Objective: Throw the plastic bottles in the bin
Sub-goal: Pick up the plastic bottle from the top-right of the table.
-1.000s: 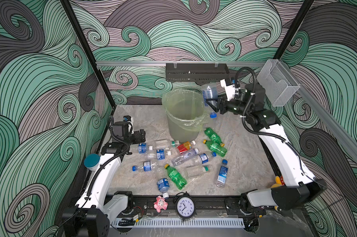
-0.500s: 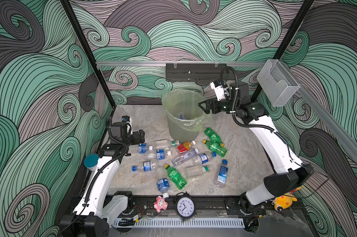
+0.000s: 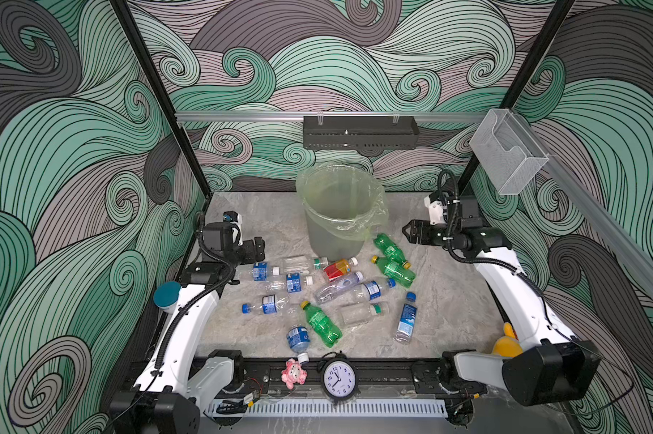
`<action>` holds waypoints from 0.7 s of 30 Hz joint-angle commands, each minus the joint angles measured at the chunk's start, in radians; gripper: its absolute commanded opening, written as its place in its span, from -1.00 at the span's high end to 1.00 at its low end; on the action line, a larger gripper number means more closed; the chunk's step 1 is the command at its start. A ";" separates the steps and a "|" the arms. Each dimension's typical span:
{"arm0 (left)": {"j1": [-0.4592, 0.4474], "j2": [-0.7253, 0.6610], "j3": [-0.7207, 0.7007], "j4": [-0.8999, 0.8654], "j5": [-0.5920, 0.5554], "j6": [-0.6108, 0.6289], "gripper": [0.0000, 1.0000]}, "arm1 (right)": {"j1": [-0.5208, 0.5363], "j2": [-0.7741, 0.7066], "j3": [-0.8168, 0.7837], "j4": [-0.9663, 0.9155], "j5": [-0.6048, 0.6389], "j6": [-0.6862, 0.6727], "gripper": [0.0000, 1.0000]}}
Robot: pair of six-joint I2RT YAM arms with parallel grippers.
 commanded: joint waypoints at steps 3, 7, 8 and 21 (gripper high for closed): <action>-0.011 -0.005 0.030 -0.023 0.002 0.006 -0.91 | 0.003 0.070 -0.051 0.025 -0.032 0.044 -0.56; -0.011 -0.026 0.026 -0.030 -0.011 0.004 -0.92 | 0.003 0.128 -0.086 0.081 -0.044 0.052 -0.57; -0.011 -0.032 0.025 -0.032 -0.012 0.003 -0.93 | 0.003 0.154 -0.086 0.087 -0.045 0.046 -0.57; -0.011 -0.061 0.011 -0.075 0.027 0.026 -0.97 | 0.003 0.428 0.023 0.110 -0.053 0.001 -0.63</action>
